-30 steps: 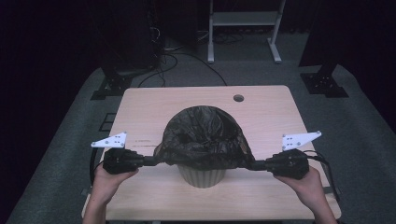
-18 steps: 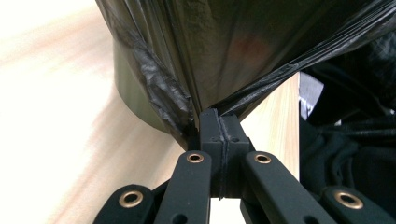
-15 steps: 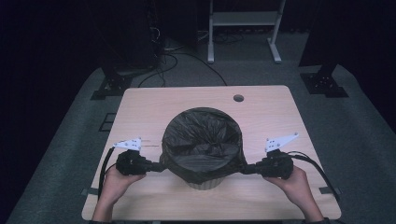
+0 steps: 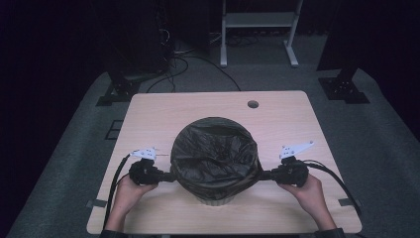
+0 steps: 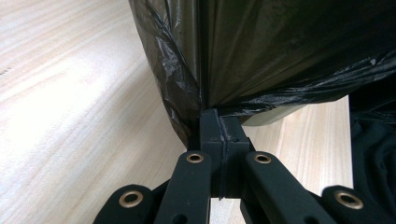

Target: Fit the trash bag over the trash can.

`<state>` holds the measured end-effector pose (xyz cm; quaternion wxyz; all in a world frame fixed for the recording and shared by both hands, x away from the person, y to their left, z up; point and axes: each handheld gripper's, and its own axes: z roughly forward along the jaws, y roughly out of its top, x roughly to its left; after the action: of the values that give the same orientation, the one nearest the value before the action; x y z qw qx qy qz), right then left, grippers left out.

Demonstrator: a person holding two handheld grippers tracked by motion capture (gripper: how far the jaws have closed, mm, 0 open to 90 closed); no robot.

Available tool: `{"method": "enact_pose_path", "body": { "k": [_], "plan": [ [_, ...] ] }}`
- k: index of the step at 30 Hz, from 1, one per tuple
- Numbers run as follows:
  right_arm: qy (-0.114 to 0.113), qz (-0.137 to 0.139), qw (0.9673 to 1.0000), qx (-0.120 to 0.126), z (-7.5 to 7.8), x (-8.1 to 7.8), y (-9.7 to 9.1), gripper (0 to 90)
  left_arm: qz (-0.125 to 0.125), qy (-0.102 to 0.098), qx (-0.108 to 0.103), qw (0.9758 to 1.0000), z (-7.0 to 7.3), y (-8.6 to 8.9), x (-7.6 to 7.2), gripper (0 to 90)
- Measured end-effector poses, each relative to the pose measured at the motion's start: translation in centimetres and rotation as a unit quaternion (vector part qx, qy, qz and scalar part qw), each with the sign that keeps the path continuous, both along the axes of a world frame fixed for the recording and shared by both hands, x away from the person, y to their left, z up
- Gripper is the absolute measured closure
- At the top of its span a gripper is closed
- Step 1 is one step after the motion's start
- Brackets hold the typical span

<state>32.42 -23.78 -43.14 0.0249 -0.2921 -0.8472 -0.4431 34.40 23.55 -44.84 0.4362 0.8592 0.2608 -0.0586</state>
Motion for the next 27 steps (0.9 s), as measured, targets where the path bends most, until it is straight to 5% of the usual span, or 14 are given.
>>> {"method": "enact_pose_path", "body": {
  "k": [10,12,15,18,23,27],
  "plan": [
    [-0.018,-0.023,0.9994,-0.019,-0.8,1.0,0.1,86.5,0.015,-0.005,0.003,0.9999,-0.5,0.1,0.4,89.2],
    [-0.022,-0.032,0.9991,-0.017,-0.5,1.0,-0.2,65.8,0.019,0.008,-0.012,0.9997,-0.2,0.6,0.4,64.6],
    [-0.038,-0.045,0.9983,-0.001,0.6,0.8,-1.1,57.2,0.027,-0.014,-0.031,0.9991,1.1,1.7,-0.1,47.1],
    [-0.060,-0.058,0.9964,0.018,2.3,0.5,-2.2,52.9,0.022,-0.033,-0.054,0.9978,2.8,2.8,-0.8,39.6],
    [-0.080,-0.067,0.9941,0.026,4.8,0.1,-4.1,48.7,0.018,-0.078,-0.066,0.9946,5.3,3.5,-1.7,36.9],
    [-0.095,-0.069,0.9909,0.067,6.5,0.2,-4.8,47.1,0.000,-0.100,-0.068,0.9926,6.3,2.4,-1.7,33.8]
  ]
}}
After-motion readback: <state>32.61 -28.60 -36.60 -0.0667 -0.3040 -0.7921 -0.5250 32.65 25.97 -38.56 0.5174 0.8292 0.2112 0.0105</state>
